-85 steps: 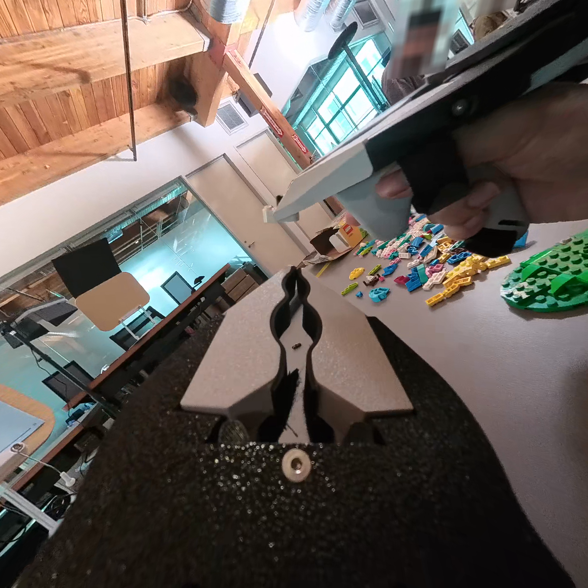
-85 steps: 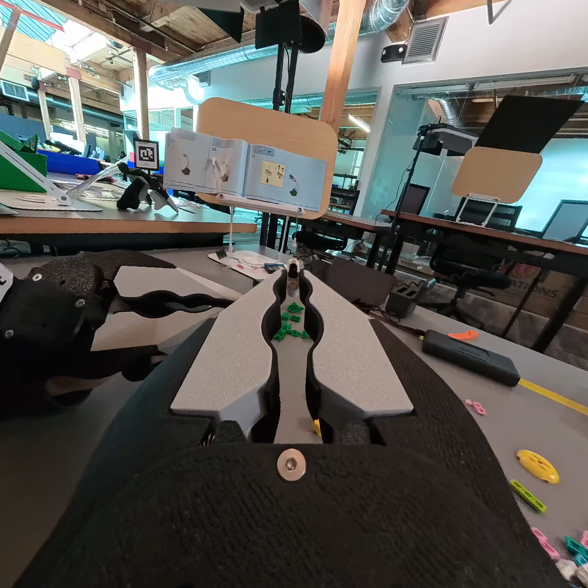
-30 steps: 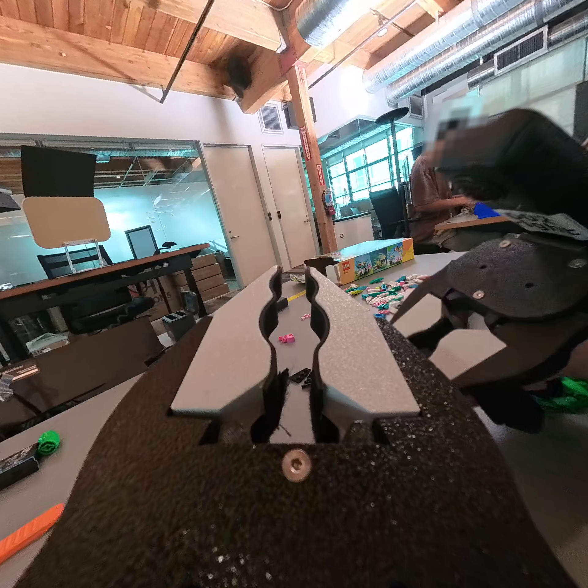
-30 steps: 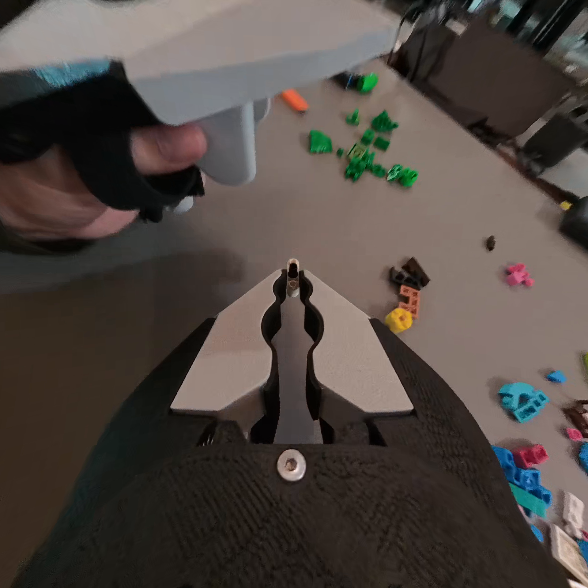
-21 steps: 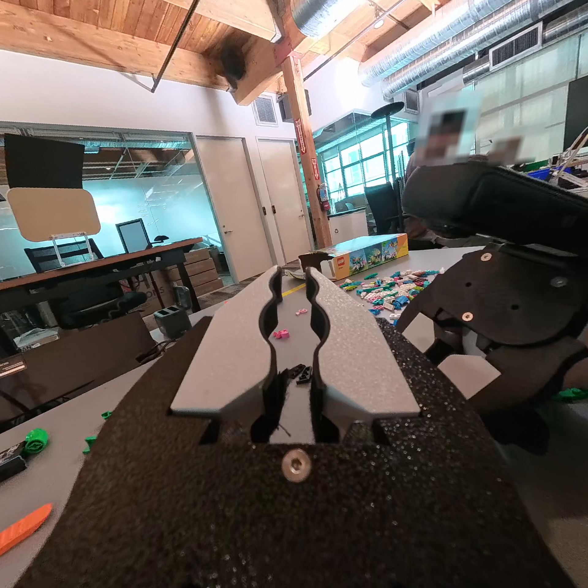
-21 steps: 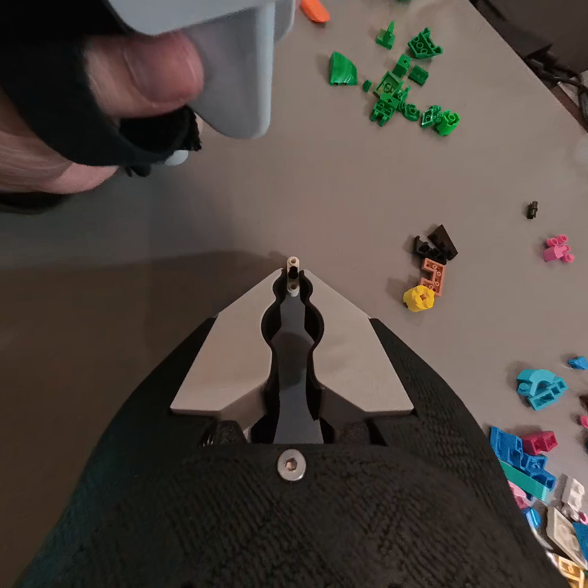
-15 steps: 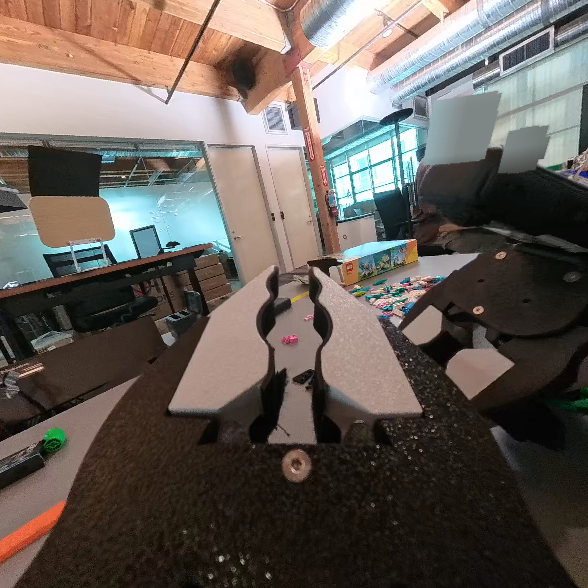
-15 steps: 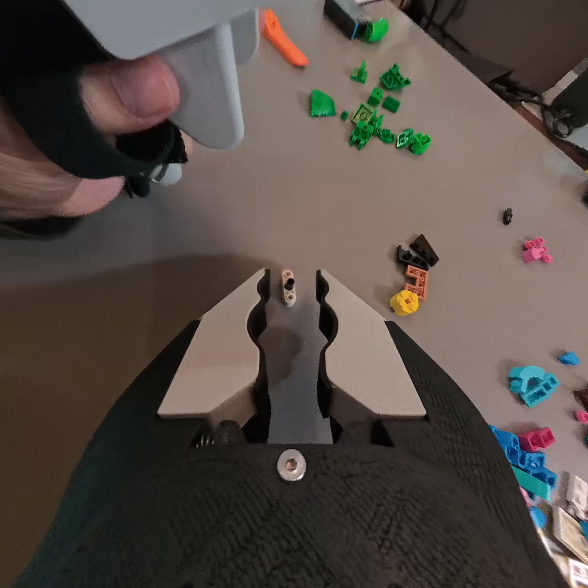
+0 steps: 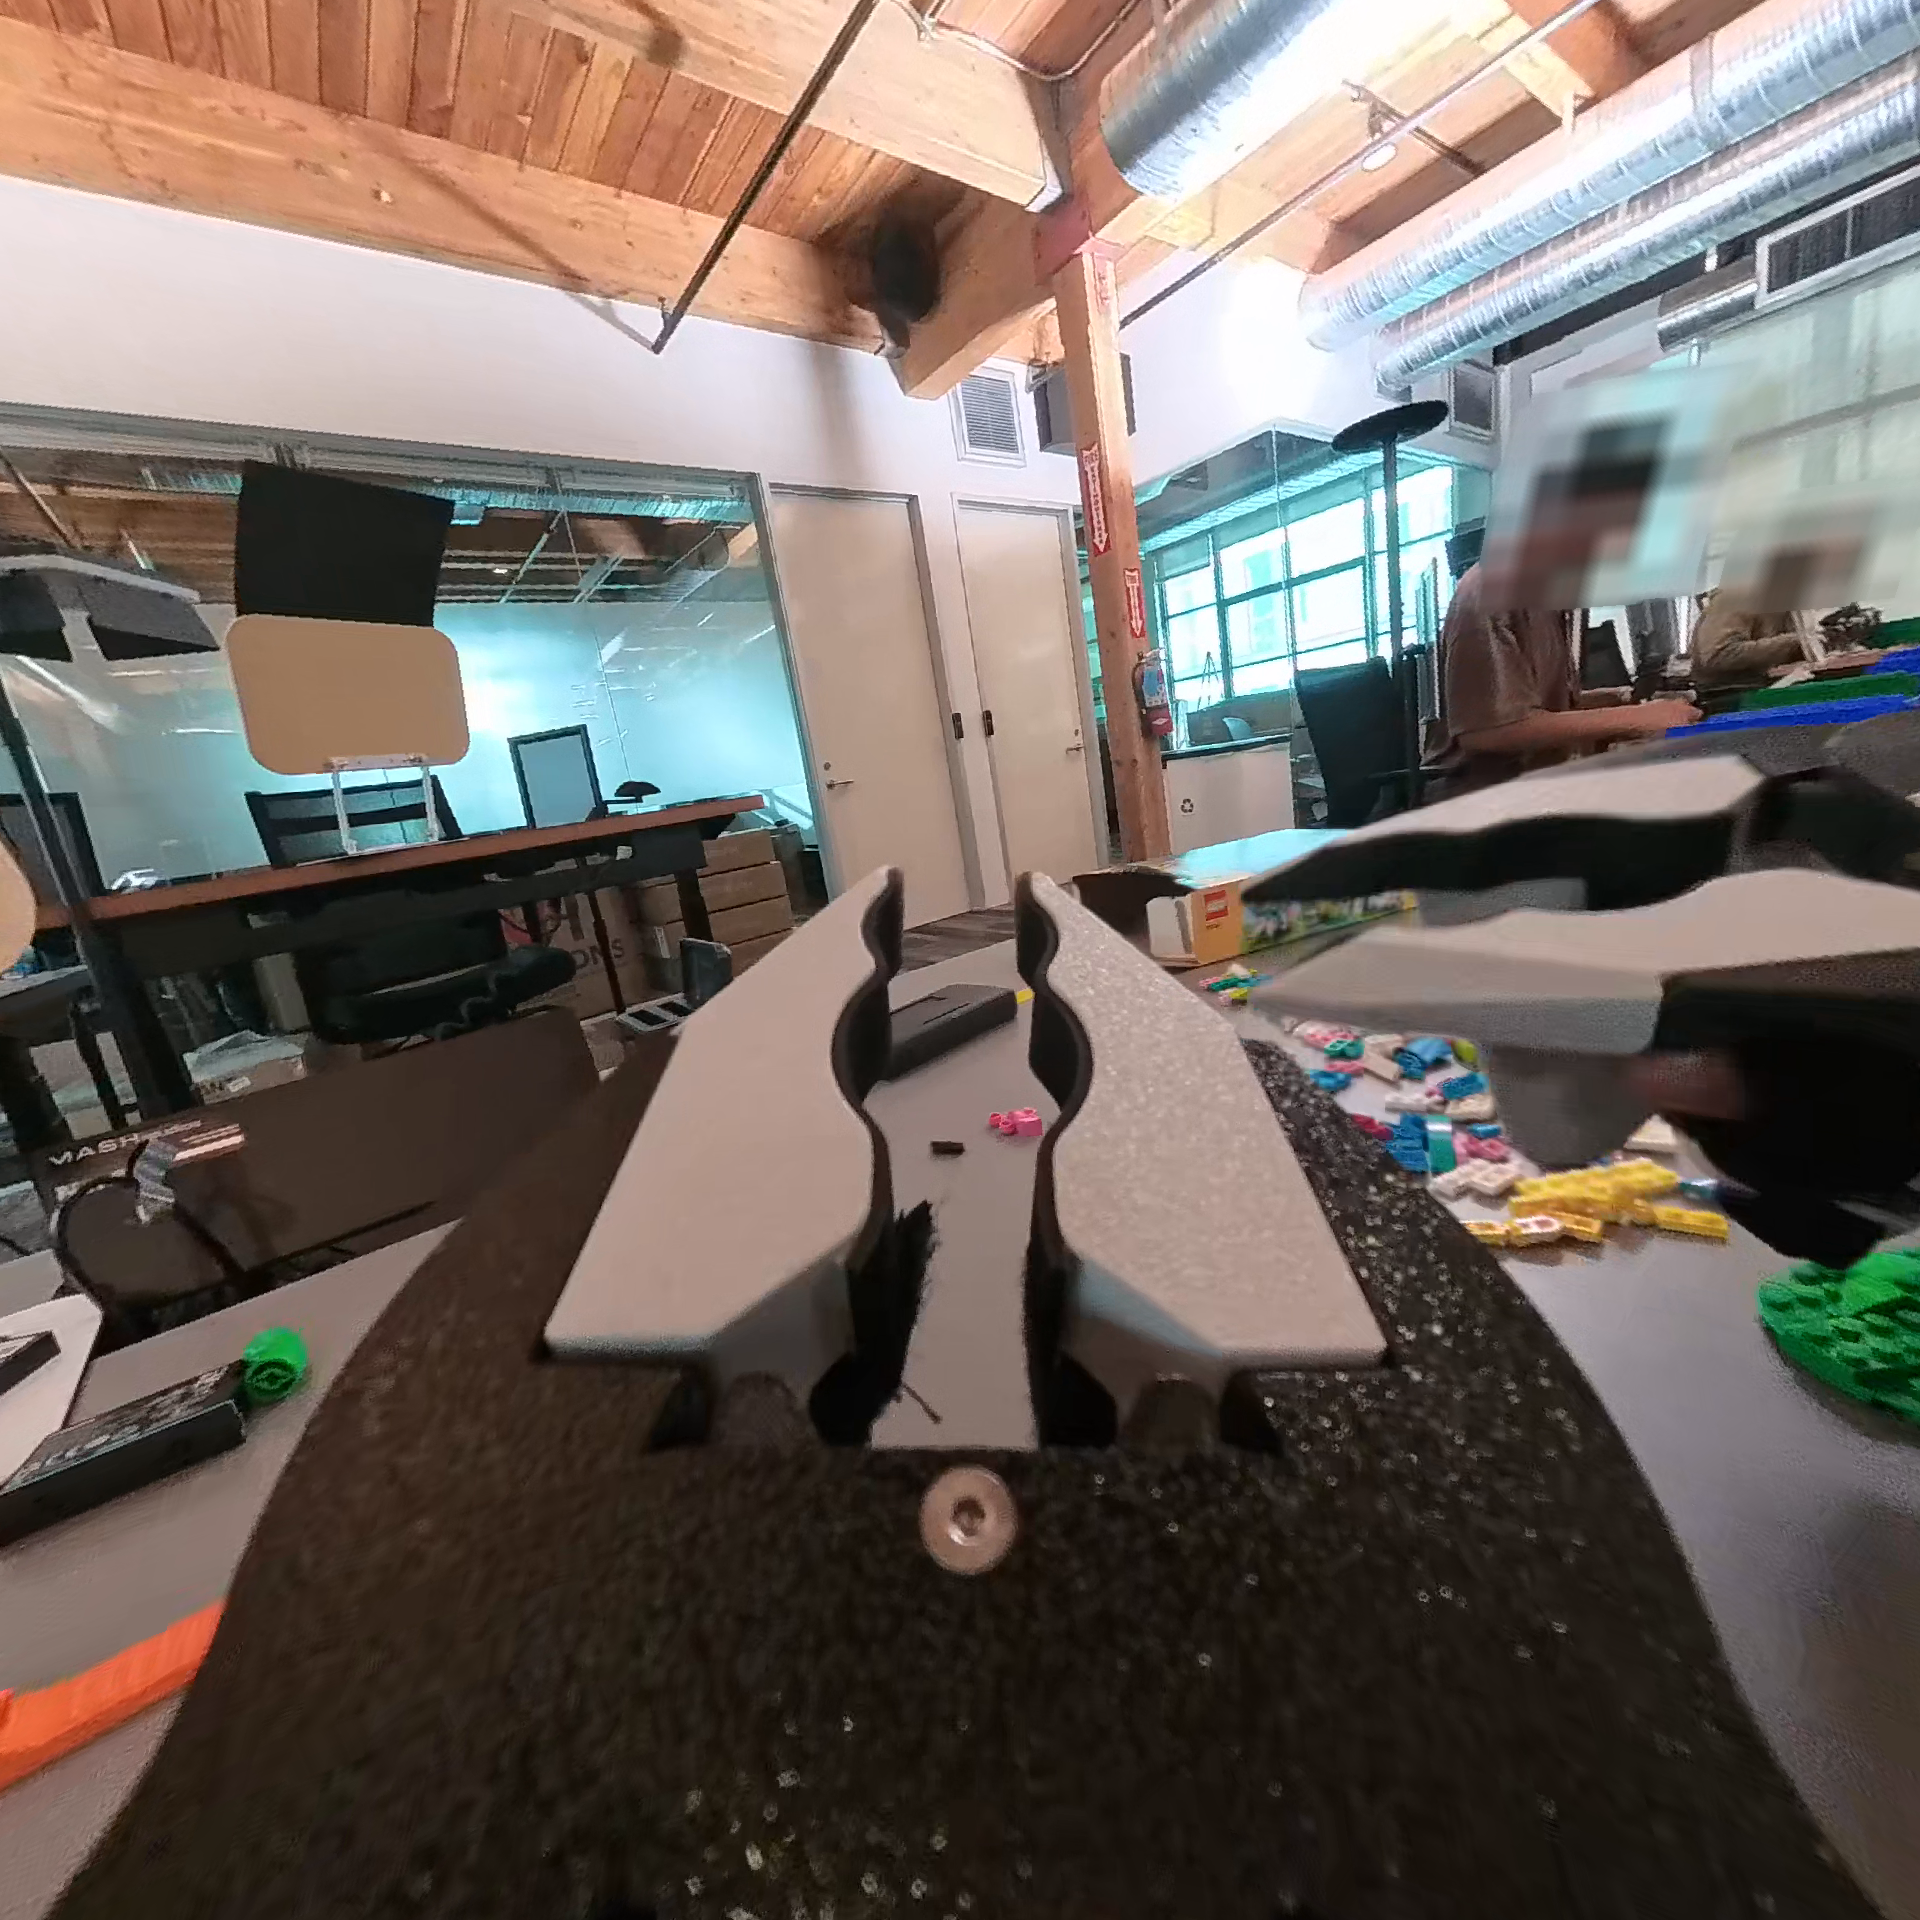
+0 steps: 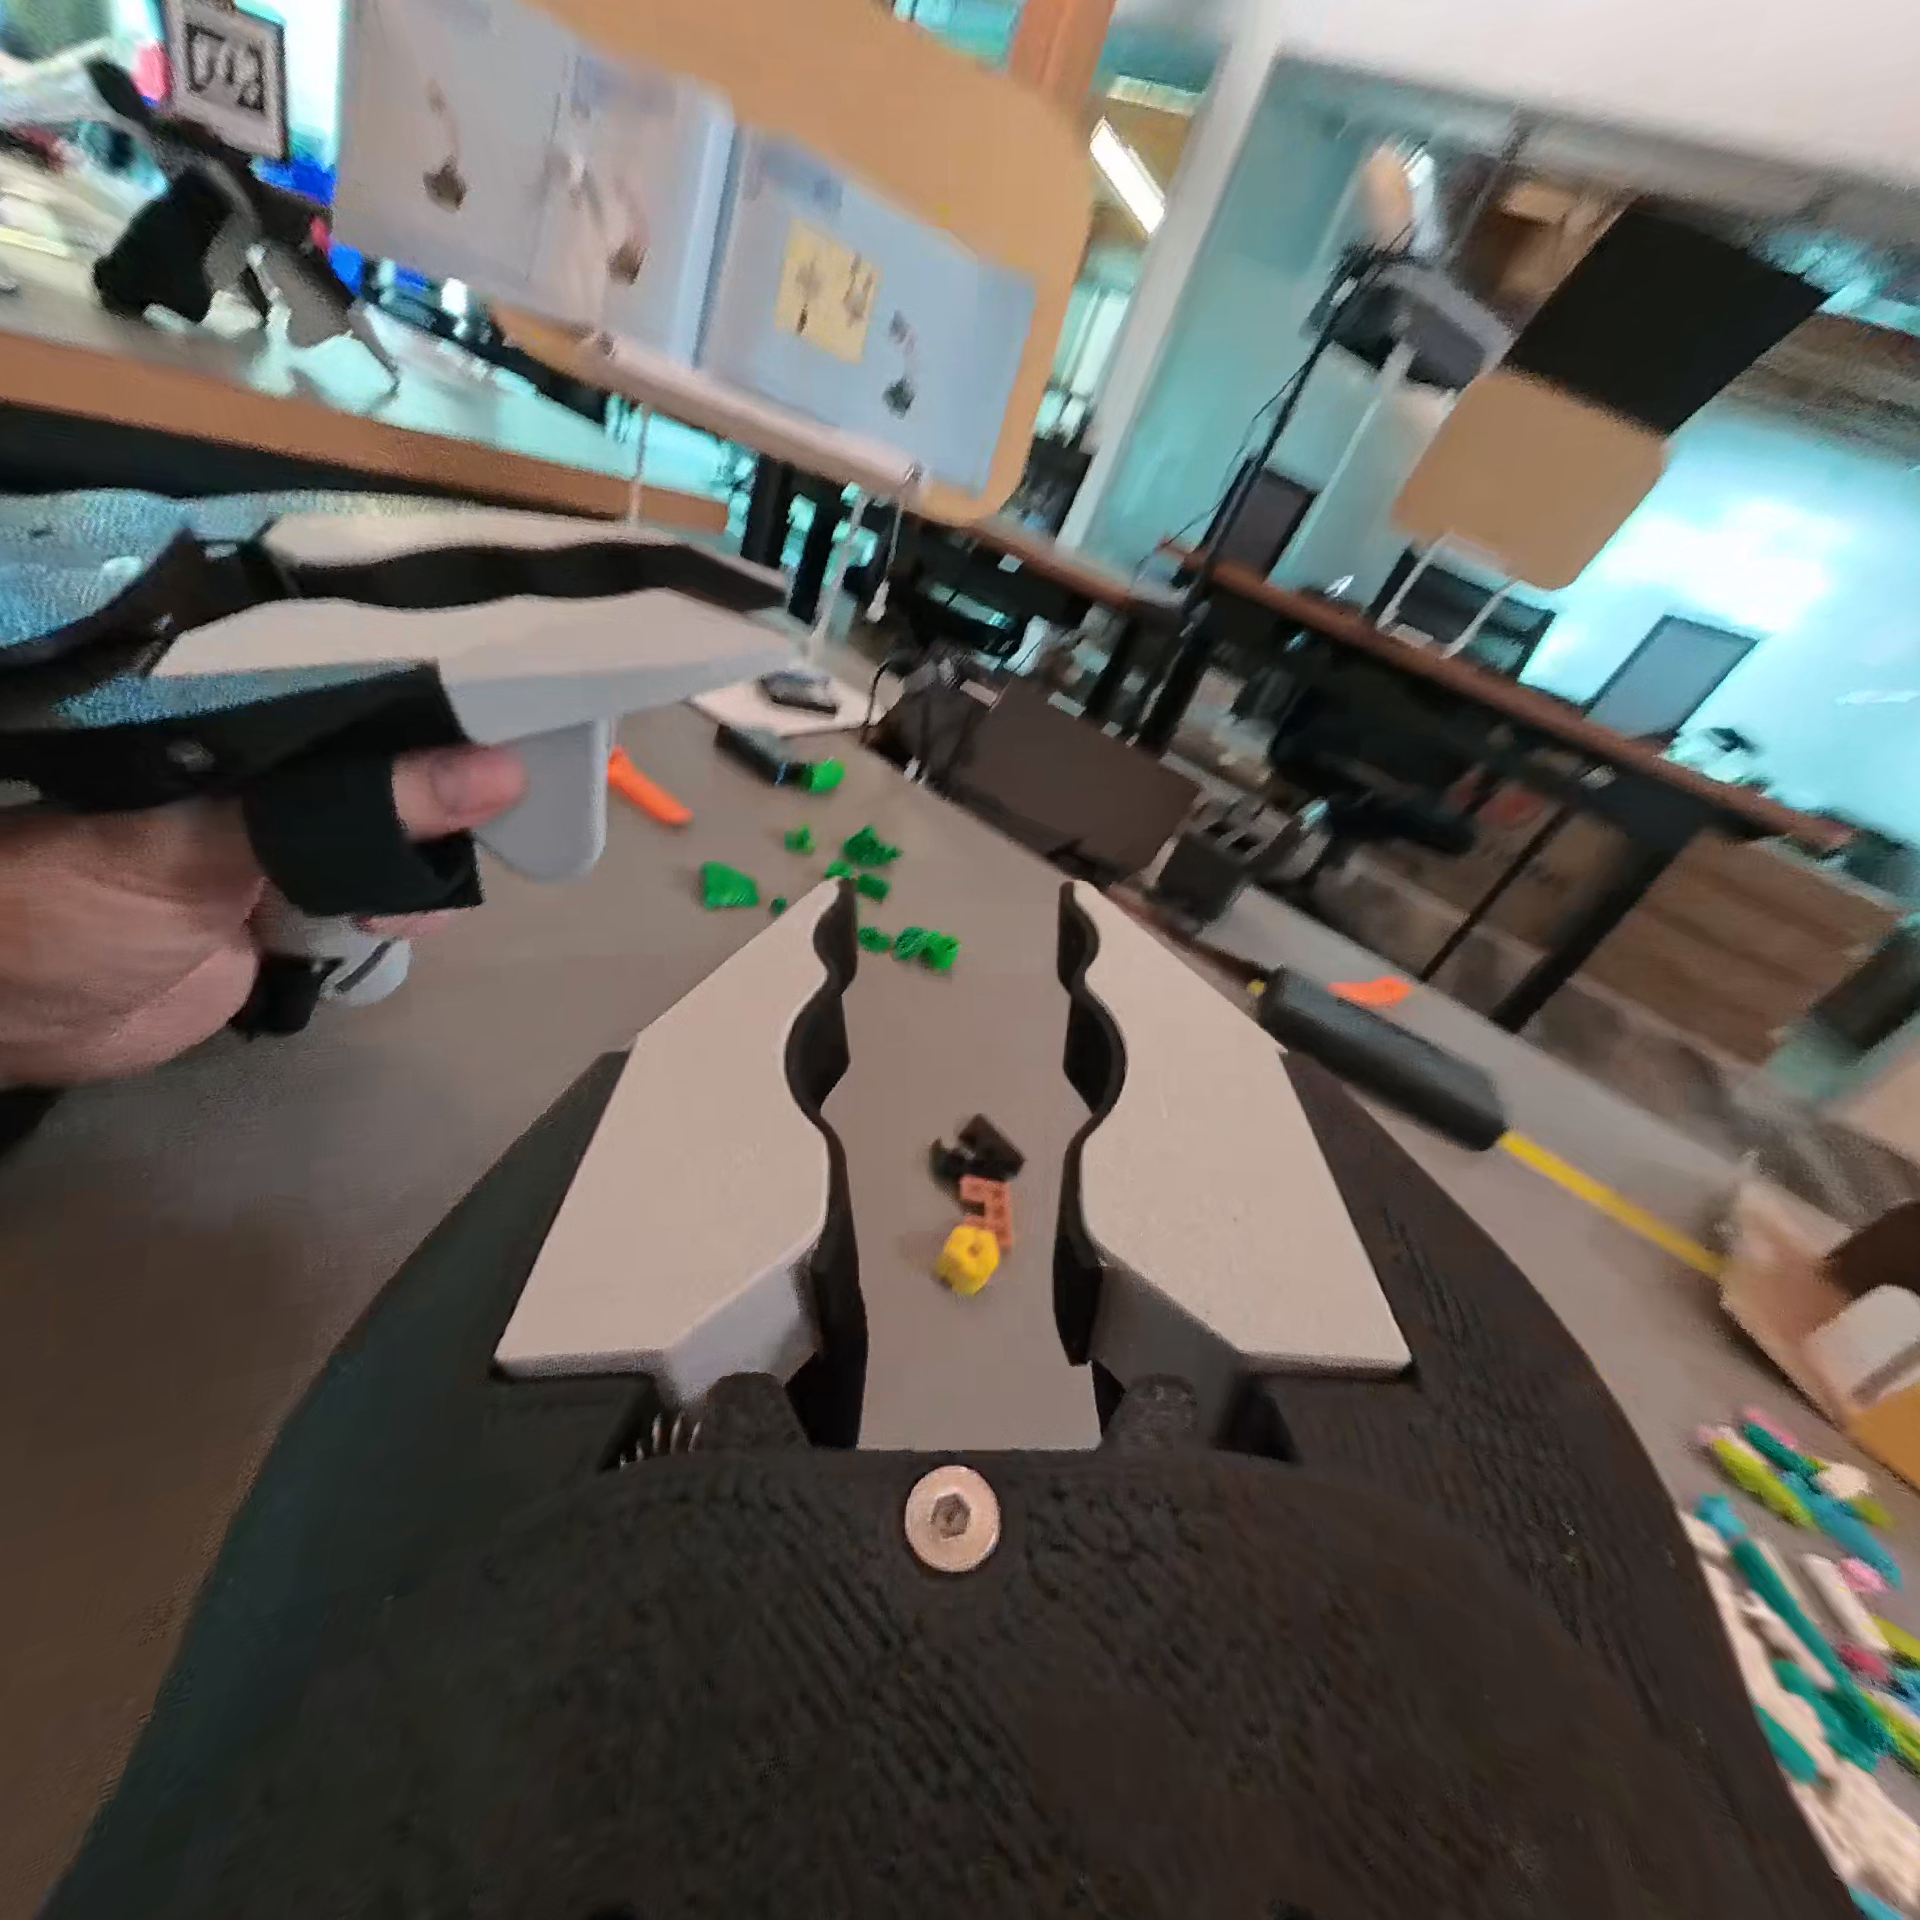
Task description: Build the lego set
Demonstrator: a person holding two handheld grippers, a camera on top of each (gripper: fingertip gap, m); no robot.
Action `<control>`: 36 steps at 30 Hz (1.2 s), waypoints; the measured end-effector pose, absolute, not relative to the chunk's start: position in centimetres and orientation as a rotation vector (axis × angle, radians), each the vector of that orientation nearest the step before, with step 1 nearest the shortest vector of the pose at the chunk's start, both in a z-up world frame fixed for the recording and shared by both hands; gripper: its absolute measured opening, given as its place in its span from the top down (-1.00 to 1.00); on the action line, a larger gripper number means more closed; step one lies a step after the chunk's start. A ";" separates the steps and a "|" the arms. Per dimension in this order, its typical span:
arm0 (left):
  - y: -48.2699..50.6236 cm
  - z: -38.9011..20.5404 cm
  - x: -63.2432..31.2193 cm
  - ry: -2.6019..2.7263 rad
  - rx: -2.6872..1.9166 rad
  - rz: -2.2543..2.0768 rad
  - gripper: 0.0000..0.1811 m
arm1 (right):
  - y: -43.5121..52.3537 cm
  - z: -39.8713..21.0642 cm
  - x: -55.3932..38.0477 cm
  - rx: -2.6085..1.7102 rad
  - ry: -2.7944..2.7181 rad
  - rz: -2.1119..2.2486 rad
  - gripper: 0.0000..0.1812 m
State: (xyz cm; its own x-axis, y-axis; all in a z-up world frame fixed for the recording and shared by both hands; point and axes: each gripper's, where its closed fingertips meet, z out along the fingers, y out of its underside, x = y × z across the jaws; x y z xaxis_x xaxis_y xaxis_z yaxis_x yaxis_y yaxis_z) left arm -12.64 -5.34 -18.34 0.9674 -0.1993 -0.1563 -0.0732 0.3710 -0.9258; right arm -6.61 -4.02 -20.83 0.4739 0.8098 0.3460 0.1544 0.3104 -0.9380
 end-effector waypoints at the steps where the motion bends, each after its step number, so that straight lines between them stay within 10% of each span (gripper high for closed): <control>1: -5.3 -18.4 -12.8 0.258 -1.194 -0.077 0.79 | -4.0 -20.4 -6.4 -1.176 -0.986 0.542 0.61; 25: -7.1 -17.0 -9.6 0.408 -1.103 0.022 0.81 | -8.4 -17.0 -6.3 -0.766 -0.886 0.509 0.76; 36: -9.5 -9.5 -28.0 0.191 -1.057 0.091 0.90 | -1.2 -12.7 -14.2 -1.025 -0.910 0.632 0.74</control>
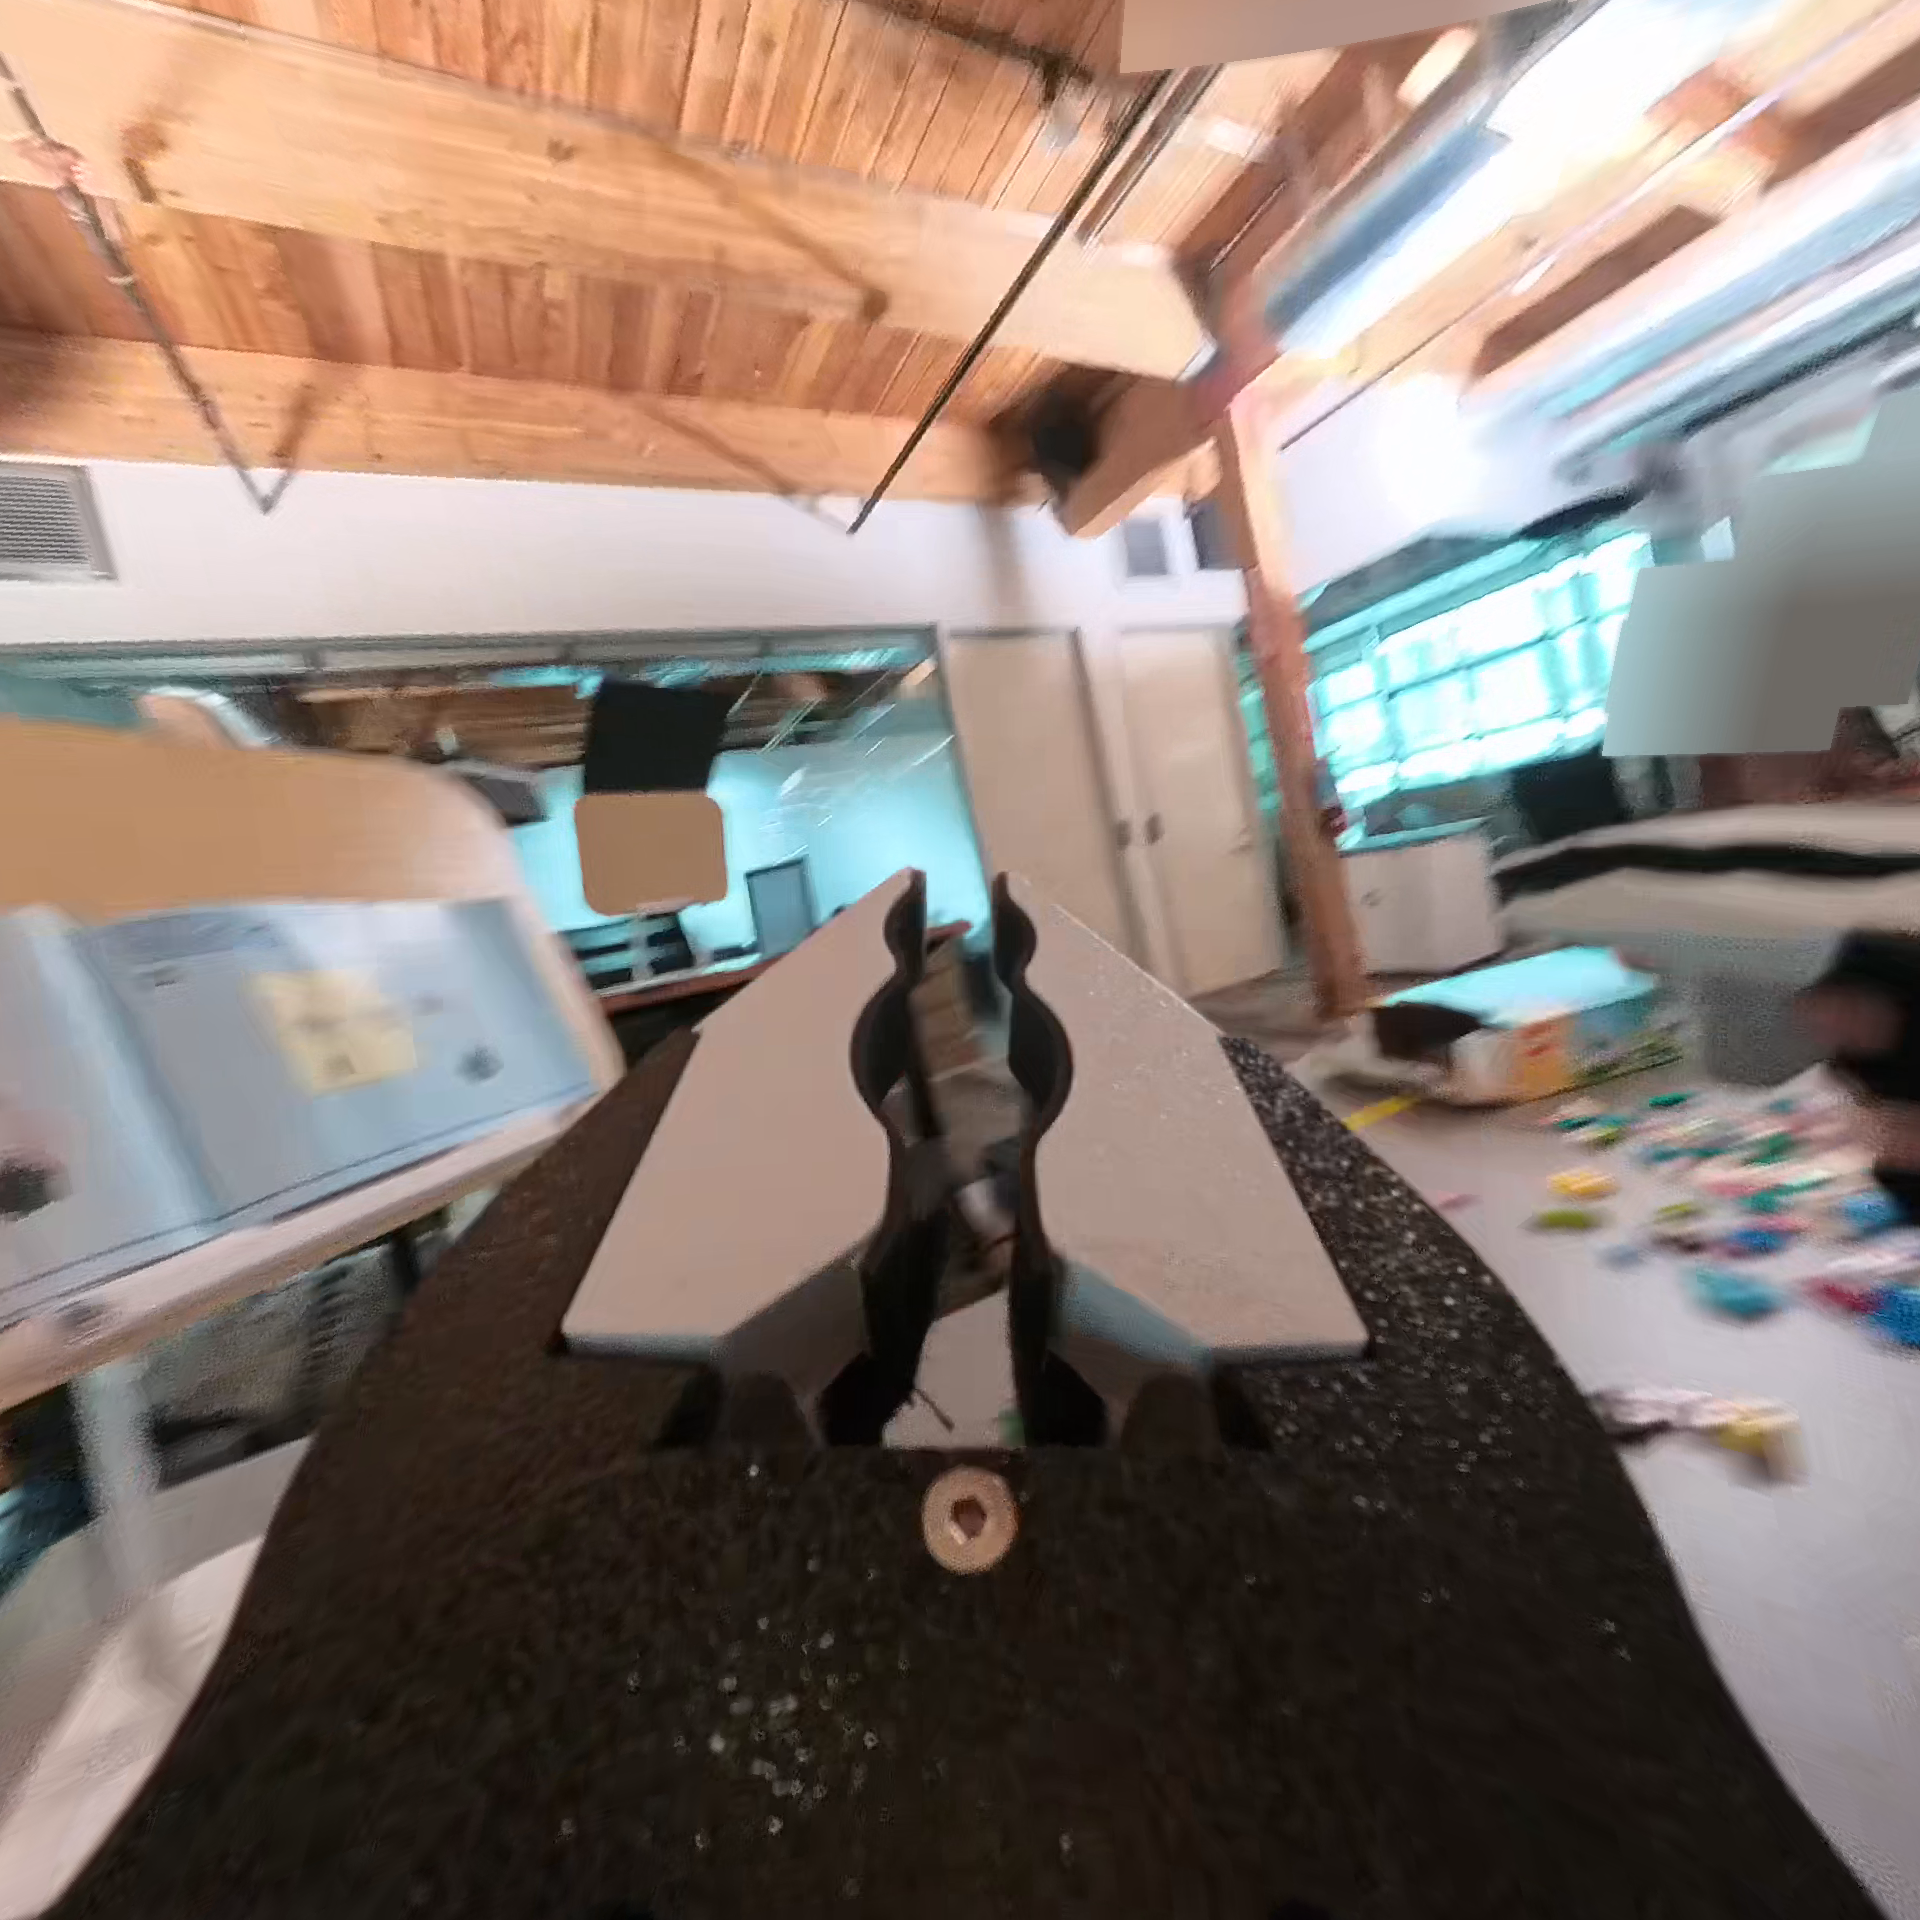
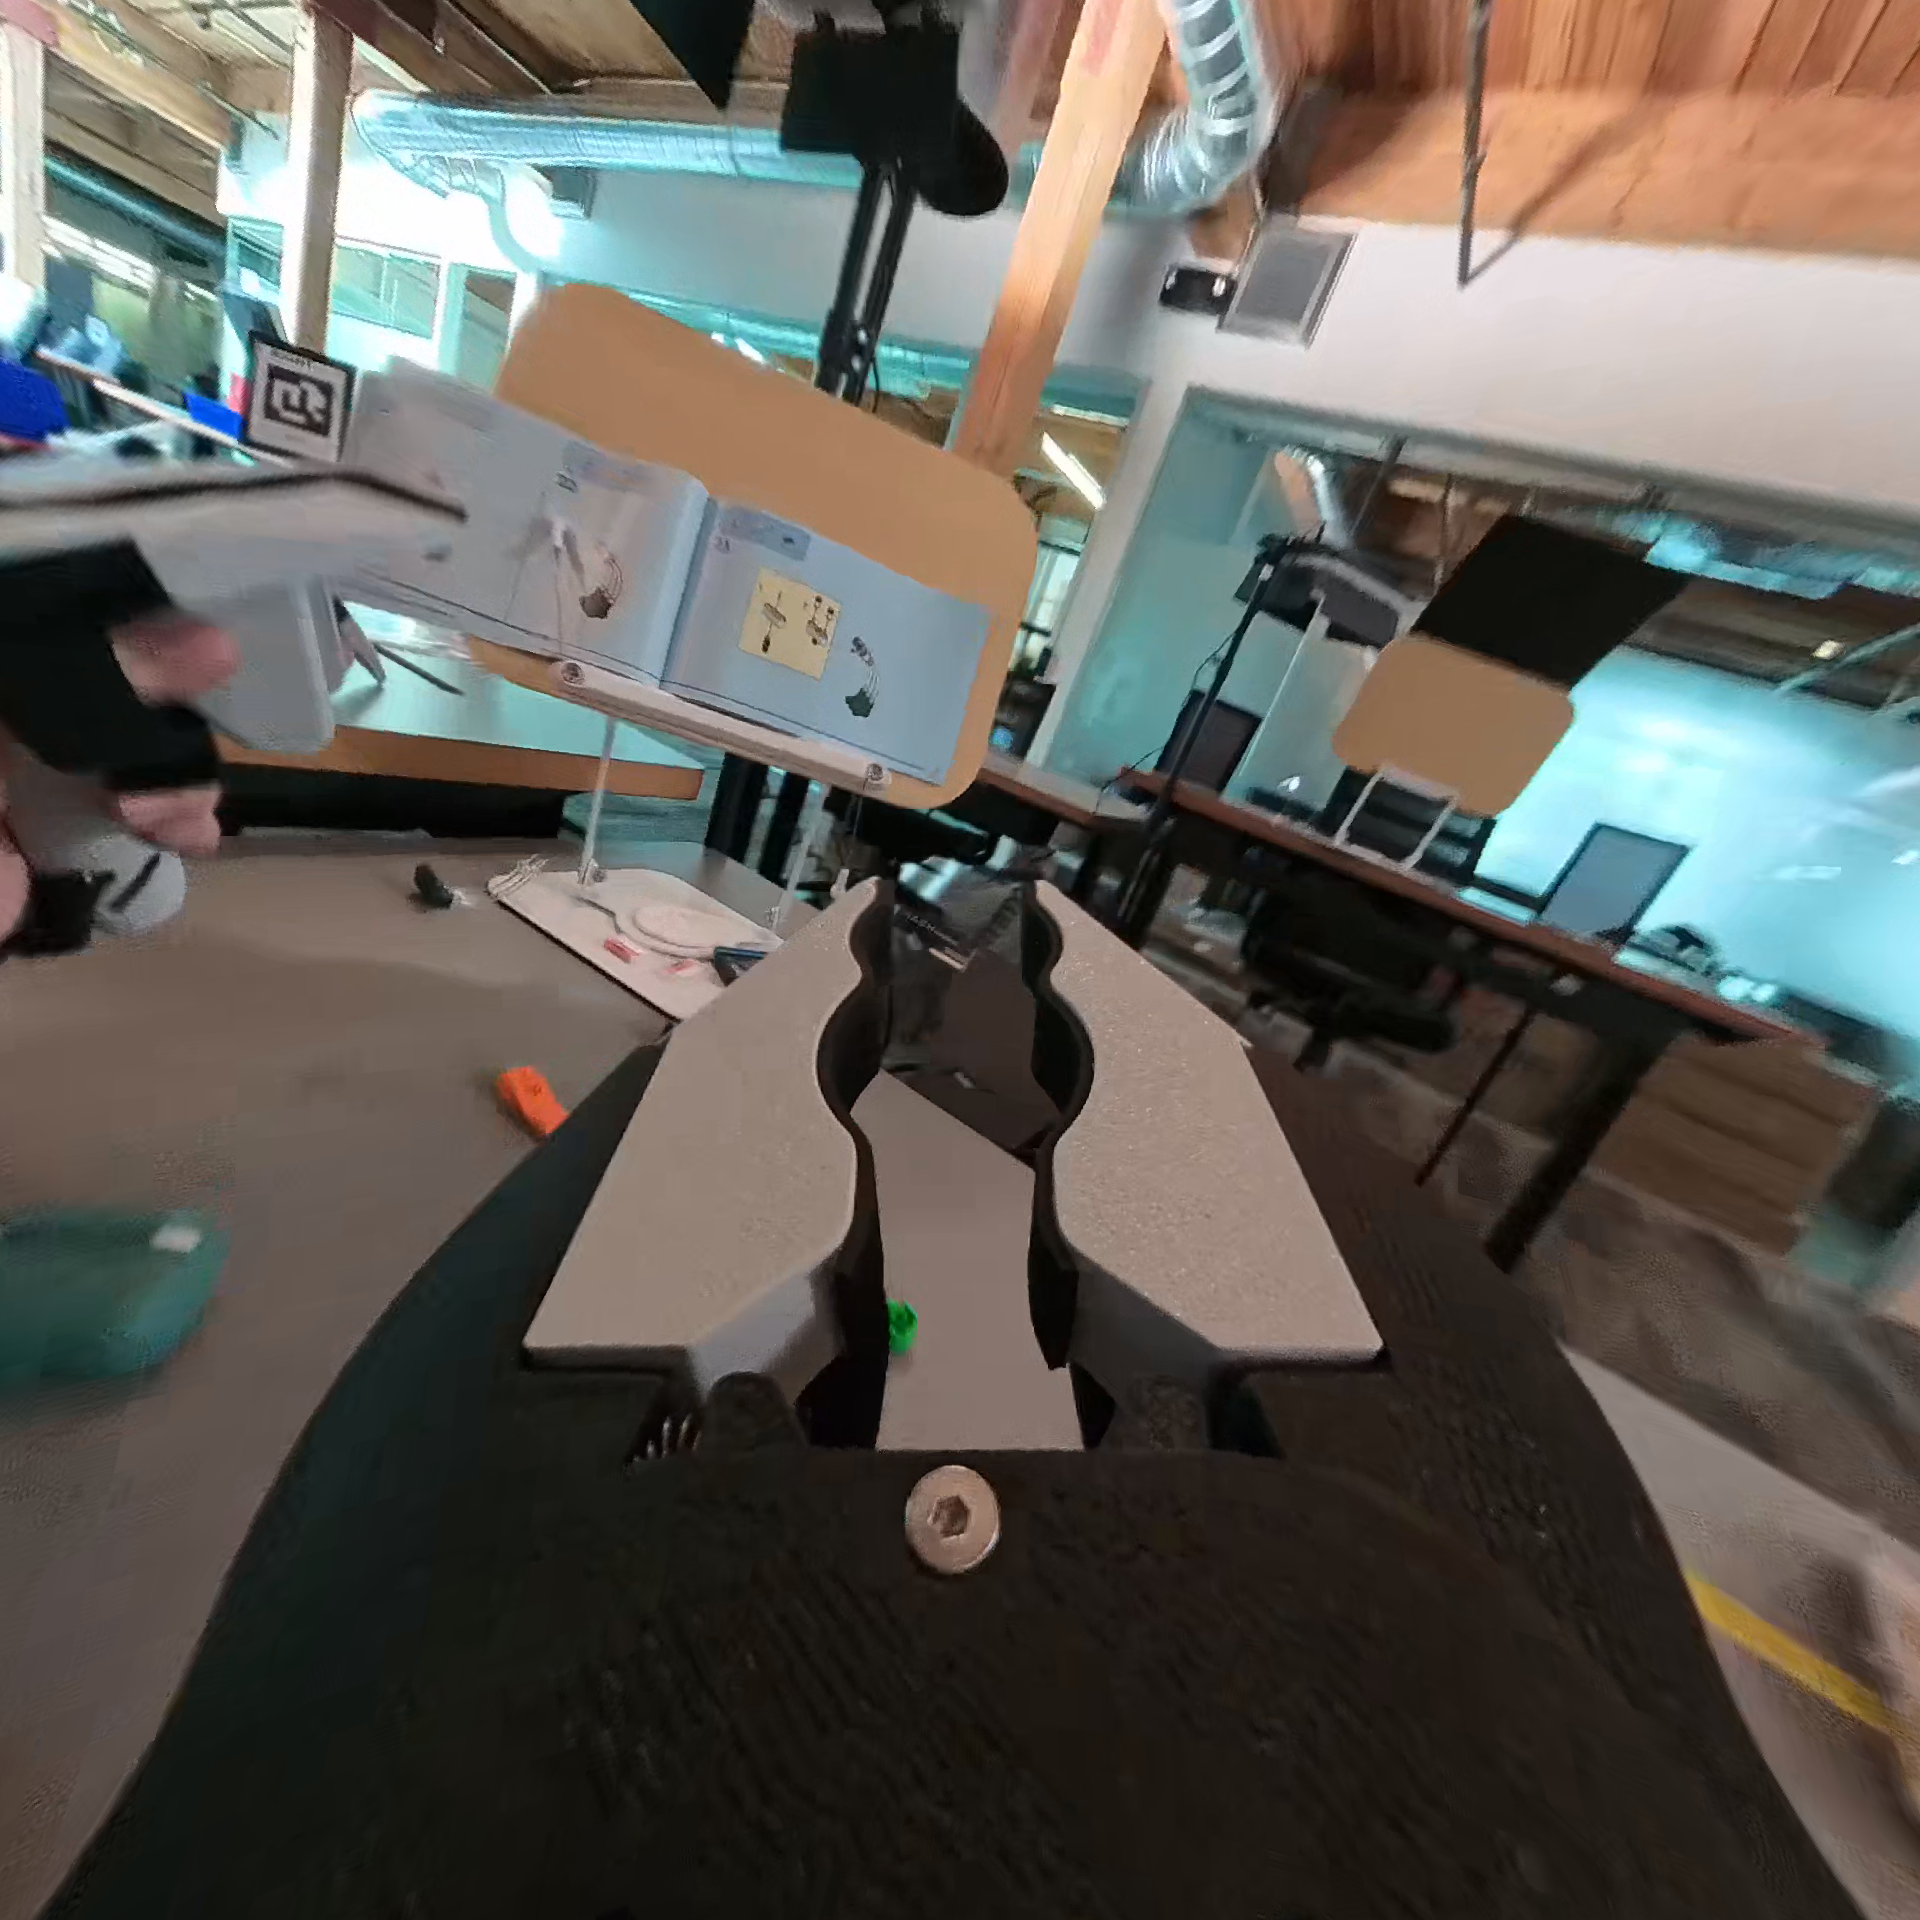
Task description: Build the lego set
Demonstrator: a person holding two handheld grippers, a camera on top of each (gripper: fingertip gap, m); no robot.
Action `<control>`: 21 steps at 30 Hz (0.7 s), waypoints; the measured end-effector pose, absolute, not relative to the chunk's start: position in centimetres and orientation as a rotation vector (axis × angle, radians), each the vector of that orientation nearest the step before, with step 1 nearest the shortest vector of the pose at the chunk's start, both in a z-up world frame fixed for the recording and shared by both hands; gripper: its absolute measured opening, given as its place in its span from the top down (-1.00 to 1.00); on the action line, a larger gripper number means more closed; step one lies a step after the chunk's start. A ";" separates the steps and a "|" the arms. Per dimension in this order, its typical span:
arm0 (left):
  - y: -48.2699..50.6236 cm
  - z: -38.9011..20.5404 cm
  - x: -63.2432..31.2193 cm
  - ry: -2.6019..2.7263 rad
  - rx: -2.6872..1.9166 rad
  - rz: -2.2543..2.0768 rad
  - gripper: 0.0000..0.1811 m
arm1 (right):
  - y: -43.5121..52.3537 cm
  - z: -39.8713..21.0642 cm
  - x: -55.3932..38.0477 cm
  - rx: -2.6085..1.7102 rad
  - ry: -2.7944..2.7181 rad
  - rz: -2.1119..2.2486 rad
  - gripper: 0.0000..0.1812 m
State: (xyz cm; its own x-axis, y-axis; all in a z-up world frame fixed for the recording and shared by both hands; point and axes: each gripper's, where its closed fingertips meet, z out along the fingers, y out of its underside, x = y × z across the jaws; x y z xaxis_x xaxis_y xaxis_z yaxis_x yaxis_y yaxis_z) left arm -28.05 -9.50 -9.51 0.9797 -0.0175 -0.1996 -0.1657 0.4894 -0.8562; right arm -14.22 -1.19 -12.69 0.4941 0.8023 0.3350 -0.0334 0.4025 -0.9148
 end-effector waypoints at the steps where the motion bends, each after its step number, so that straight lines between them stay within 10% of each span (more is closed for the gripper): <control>1: -7.9 -10.7 -30.8 0.172 -1.100 0.139 0.89 | 0.3 -13.0 -16.0 -1.062 -0.910 0.659 0.74; 10: 3.0 -22.6 -44.2 0.067 -1.445 0.328 0.86 | 11.4 -18.0 -27.7 -1.404 -0.946 0.771 0.72; 21: 3.3 -22.5 -44.6 0.036 -1.439 0.347 0.84 | 19.5 -24.5 -34.1 -1.658 -1.137 0.782 0.74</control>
